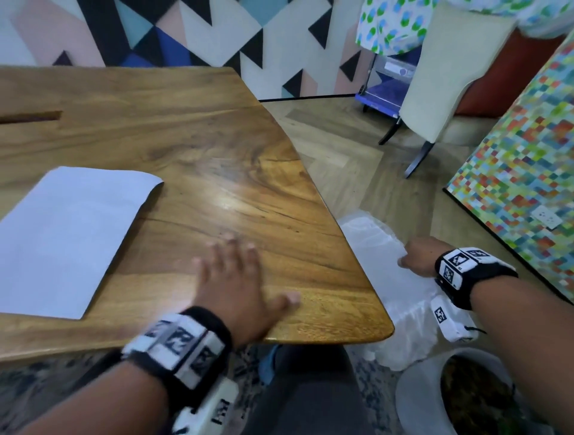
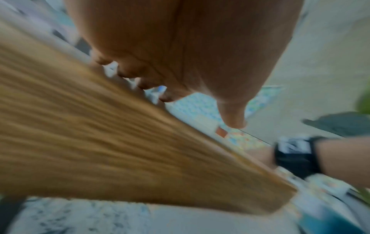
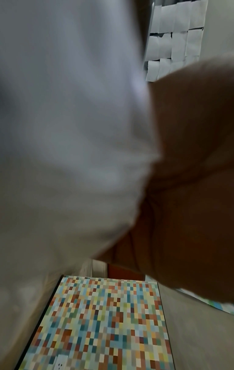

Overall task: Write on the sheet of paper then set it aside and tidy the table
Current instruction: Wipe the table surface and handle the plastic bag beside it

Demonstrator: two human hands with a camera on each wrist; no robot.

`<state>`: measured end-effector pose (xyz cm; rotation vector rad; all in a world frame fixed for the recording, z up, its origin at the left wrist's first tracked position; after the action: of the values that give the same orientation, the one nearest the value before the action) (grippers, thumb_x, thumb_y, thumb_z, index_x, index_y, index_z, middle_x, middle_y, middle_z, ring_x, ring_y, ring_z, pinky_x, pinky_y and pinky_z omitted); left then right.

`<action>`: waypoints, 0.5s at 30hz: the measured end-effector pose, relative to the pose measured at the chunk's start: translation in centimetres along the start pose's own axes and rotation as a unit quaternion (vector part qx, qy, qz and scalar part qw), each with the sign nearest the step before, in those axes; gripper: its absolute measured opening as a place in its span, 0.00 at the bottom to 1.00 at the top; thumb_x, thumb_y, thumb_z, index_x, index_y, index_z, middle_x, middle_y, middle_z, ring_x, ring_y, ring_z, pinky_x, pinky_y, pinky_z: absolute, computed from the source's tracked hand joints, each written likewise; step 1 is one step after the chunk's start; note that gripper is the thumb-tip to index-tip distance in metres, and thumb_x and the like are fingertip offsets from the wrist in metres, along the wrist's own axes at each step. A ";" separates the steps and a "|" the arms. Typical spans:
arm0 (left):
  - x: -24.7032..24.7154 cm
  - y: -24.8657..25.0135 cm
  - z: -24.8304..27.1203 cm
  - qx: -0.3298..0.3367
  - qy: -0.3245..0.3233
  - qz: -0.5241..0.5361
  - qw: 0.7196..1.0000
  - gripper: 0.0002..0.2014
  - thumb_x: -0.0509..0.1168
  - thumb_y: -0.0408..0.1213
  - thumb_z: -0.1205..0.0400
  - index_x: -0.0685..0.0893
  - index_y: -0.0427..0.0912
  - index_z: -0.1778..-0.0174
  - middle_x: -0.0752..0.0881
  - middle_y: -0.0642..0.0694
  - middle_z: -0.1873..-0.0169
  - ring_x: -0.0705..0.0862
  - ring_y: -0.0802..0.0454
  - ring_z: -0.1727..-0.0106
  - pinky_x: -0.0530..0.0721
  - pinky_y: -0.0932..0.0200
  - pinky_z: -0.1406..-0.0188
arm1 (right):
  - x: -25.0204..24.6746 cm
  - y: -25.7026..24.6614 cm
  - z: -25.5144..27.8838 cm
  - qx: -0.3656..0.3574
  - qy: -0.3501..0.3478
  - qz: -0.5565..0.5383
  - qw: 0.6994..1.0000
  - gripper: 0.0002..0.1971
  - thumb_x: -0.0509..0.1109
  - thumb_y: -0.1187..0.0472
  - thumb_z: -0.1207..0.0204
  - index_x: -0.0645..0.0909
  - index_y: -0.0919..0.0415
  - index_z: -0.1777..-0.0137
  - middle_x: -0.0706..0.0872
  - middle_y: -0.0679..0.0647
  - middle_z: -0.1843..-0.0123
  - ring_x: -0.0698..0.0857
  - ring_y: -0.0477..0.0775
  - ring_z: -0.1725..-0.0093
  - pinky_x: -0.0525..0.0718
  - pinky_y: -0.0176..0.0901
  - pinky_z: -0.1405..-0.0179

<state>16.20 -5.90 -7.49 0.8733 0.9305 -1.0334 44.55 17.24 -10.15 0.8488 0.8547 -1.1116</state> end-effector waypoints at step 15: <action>-9.0 -7.5 -12.3 -0.072 -0.003 -0.018 0.997 0.48 0.55 0.78 0.24 0.62 0.48 0.15 0.57 0.34 0.13 0.59 0.30 0.15 0.65 0.33 0.19 | 0.4 0.8 -0.5 0.013 -0.029 0.000 1.000 0.19 0.62 0.50 0.17 0.81 0.64 0.38 0.85 0.60 0.39 0.84 0.60 0.42 0.77 0.44 0.51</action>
<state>4.47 6.00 -4.59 0.7347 1.0069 -0.9867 45.34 17.70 -10.61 0.8342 0.7941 -1.1440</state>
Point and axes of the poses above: each hand's wrist, its own z-axis away from the middle knuckle, its own x-axis out of the palm, y = z × x, the point moved 1 cm from there along -z, towards the middle knuckle
